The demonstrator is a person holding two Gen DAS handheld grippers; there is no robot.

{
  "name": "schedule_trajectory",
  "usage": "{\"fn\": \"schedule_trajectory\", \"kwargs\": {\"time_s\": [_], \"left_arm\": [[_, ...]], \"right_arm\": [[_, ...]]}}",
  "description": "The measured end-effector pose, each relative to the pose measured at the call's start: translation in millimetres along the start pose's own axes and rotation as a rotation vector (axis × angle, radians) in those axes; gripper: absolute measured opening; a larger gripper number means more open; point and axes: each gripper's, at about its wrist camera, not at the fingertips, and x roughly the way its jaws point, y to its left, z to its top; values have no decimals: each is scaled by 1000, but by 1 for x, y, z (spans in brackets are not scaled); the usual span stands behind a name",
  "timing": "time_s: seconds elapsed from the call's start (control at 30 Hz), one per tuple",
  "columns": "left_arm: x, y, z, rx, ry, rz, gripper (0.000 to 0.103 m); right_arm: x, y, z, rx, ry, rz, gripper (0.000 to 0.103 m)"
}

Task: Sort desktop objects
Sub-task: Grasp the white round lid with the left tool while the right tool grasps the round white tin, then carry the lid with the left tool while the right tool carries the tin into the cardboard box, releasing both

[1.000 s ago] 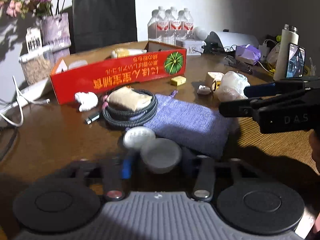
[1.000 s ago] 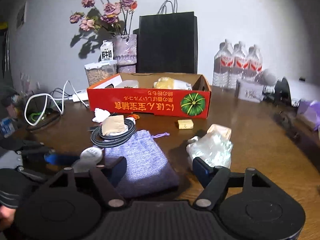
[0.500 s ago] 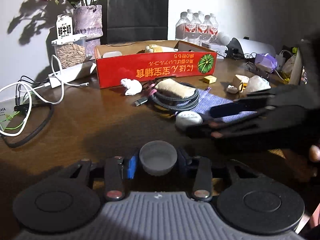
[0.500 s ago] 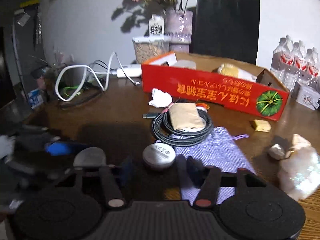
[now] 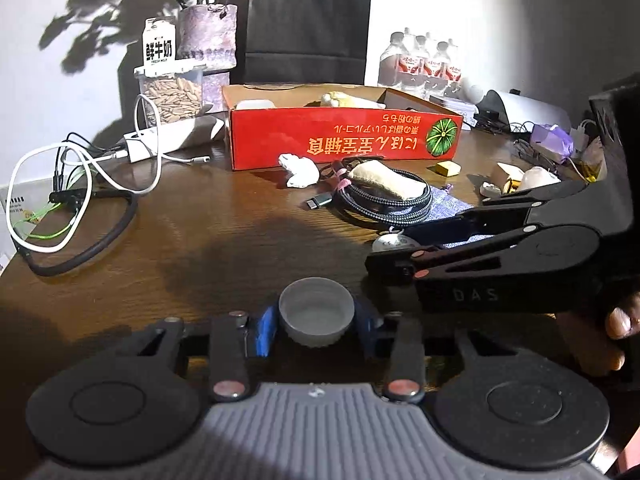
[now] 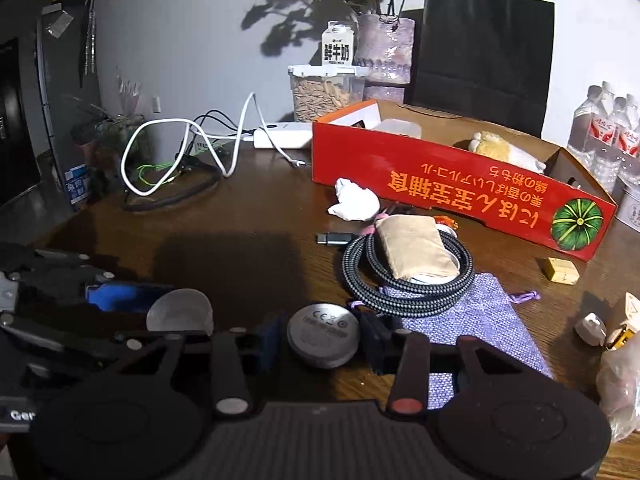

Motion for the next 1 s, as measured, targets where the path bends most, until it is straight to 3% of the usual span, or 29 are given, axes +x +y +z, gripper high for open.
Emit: {"fn": "schedule_trajectory", "kwargs": {"time_s": [0.13, 0.23, 0.4, 0.6, 0.8, 1.0], "left_arm": [[-6, -1, -3, -3, -19, 1, 41], [-10, -3, -4, -3, -27, -3, 41], [-23, -13, -3, 56, -72, -32, 41], [-25, -23, 16, 5, -97, -87, 41], [-13, -41, 40, 55, -109, -57, 41], [3, -33, 87, 117, -178, -7, 41]], "right_arm": [[-8, 9, 0, 0, 17, -25, 38], [-33, 10, -9, -3, -39, -39, 38], [-84, -22, -33, 60, -77, -120, 38], [-121, -58, -51, 147, -135, -194, 38], [-122, -80, -37, 156, -188, -186, 38], [-103, -105, 16, 126, -222, -185, 38]]}}
